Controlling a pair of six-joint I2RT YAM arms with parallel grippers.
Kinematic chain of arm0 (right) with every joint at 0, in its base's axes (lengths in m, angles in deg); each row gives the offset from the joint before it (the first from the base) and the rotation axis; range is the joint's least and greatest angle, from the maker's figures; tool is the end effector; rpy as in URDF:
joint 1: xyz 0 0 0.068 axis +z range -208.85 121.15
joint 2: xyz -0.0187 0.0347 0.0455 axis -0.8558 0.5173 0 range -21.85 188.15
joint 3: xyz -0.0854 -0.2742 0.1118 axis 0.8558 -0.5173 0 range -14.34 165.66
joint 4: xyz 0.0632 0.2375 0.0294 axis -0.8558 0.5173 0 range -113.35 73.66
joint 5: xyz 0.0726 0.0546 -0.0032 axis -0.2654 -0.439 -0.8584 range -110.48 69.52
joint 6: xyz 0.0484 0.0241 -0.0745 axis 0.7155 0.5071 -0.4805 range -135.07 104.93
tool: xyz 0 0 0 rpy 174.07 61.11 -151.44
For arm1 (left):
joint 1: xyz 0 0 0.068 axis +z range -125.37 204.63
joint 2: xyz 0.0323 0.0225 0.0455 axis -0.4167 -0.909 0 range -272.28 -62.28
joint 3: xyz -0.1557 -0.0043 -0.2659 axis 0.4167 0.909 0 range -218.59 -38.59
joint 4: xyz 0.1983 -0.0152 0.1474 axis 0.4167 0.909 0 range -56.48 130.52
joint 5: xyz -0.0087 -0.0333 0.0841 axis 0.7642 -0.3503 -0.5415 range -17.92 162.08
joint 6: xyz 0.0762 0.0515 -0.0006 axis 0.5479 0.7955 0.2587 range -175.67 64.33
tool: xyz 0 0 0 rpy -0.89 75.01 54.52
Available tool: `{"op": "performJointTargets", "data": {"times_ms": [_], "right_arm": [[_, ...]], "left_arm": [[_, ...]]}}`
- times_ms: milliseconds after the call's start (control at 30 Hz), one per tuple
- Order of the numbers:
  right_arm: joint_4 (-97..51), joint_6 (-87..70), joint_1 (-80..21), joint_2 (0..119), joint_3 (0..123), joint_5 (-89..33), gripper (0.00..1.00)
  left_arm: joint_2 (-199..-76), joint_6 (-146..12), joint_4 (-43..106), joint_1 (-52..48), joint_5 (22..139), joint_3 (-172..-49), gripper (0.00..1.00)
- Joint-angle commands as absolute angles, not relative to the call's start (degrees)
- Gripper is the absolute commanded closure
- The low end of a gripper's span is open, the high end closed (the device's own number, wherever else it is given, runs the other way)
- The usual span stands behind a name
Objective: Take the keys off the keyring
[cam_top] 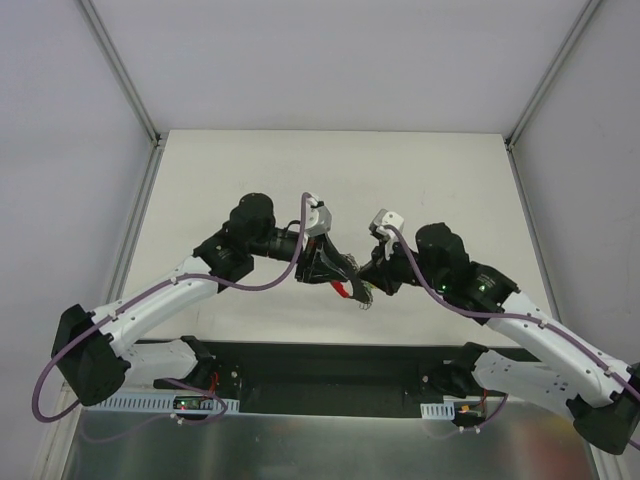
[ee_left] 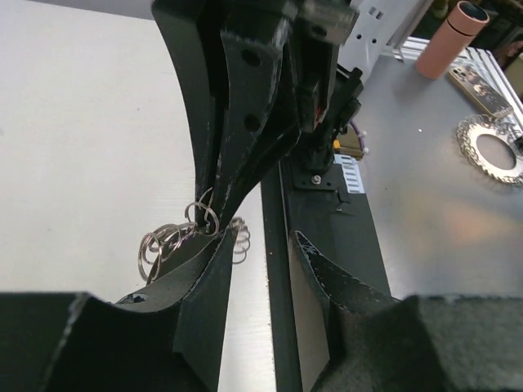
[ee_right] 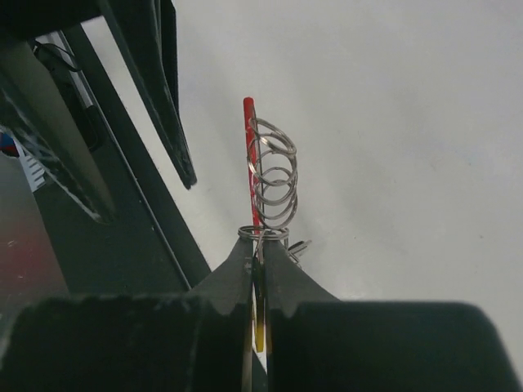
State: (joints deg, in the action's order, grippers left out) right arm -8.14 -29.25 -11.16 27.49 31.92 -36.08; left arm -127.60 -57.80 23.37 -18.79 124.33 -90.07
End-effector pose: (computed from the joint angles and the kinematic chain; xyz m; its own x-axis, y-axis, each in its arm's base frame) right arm 0.1202 0.1652 0.3407 0.0116 -0.3376 -0.9412 -0.9089 0.3889 -0.1507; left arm 0.1415 -0.2237 0.3817 -0.0837 0.0479 -0.9953 0.9915 -0.0959 -0.0880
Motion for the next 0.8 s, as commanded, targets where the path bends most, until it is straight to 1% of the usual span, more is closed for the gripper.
{"op": "performJointTargets", "data": {"times_ms": [0,100,167,267,433,467,533,567,633,700,767], "right_arm": [[4.7,-24.4,-11.1,29.4,41.2,-34.0,0.99],[10.5,-22.7,-11.0,30.4,43.1,-38.5,0.99],[14.5,-21.4,-11.0,31.4,44.4,-40.2,0.99],[20.9,-18.0,-11.1,33.3,48.1,-36.2,0.99],[24.5,-15.3,-11.2,34.7,50.7,-35.2,0.99],[25.5,-15.3,-11.3,36.1,51.3,-36.6,0.99],[26.2,-13.6,-12.0,37.6,53.2,-40.7,0.99],[26.3,-13.1,-12.3,38.4,53.6,-42.0,0.99],[25.6,-11.7,-12.7,40.1,54.1,-44.8,0.99],[23.4,-10.5,-13.4,41.2,54.1,-48.8,0.99],[22.1,-9.4,-14.4,42.3,54.1,-51.6,0.99]], "left_arm": [[-130.7,-59.4,19.1,-18.7,133.0,-91.9,0.67],[-131.6,-57.3,19.2,-18.8,134.8,-91.3,0.67],[-131.9,-56.9,16.6,-18.8,136.1,-89.3,0.68],[-131.7,-56.6,13.4,-18.7,135.3,-86.8,0.7],[-131.1,-55.1,8.9,-17.5,133.6,-82.5,0.72],[-131.0,-55.5,5.3,-17.0,133.3,-81.6,0.72],[-130.6,-61.3,-0.2,-16.3,133.7,-77.7,0.72],[-130.1,-62.9,-8.1,-16.2,133.3,-76.0,0.71],[-129.5,-67.3,-15.8,-16.2,131.8,-71.6,0.7],[-130.0,-68.8,-20.3,-16.1,132.7,-70.5,0.69],[-130.7,-69.1,-20.0,-16.0,134.5,-71.0,0.69]]}}
